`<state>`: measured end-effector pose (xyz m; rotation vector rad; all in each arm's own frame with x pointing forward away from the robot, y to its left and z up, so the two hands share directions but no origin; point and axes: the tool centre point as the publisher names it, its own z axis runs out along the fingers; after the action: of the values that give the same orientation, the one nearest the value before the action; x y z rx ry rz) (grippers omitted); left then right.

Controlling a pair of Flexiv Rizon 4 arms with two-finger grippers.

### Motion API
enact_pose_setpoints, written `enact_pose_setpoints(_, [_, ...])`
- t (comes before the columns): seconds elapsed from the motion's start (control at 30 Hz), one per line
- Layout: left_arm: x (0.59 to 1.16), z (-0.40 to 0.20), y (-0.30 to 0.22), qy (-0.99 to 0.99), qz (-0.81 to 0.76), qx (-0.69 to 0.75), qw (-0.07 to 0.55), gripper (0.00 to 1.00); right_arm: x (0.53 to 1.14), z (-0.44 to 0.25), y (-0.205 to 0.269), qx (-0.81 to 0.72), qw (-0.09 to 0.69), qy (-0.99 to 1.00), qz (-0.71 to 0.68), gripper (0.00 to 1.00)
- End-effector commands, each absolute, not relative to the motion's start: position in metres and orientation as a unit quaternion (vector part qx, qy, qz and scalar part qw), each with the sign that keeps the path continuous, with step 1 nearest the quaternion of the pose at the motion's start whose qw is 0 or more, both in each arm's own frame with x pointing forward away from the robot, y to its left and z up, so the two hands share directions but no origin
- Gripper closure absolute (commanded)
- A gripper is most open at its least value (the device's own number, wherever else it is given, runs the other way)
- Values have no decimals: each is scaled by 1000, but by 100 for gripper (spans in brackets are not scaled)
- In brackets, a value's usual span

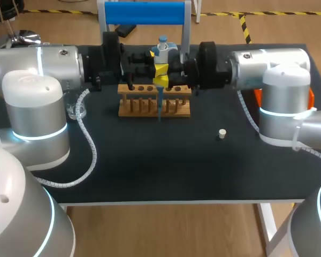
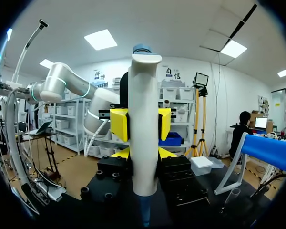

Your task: Invert the test tube, pick up the pipette, mount the tip to pipette, aspirate from beaker and dispense into the tube, eject the tip, return the pipette, and cap with the stopper.

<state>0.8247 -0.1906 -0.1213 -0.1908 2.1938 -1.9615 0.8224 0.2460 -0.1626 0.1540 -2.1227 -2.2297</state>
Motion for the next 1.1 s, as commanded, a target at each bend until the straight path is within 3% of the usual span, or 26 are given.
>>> enact_pose_setpoints(0.03, [823, -122, -192, 739, -663, -66, 99, 100, 823, -162, 241, 53, 35, -686, -725, 100])
enact_pose_setpoints(0.07, [823, -122, -192, 739, -663, -66, 99, 100, 823, -162, 241, 54, 36, -685, -726, 100])
enact_pose_setpoints(0.1, [823, -122, -192, 739, -663, -66, 99, 33, 823, -162, 240, 54, 37, -685, -726, 100])
enact_pose_setpoints(0.13, [823, -122, -192, 739, -663, -66, 99, 0, 822, -162, 238, 55, 38, -685, -726, 100])
enact_pose_setpoints(0.4, [823, -122, -192, 739, -663, -66, 99, 0, 824, -162, 217, 61, 50, -681, -728, 100])
enact_pose_setpoints(1.1, [823, -122, -192, 739, -663, -66, 99, 0, 847, -160, 98, 95, 66, -696, -709, 100])
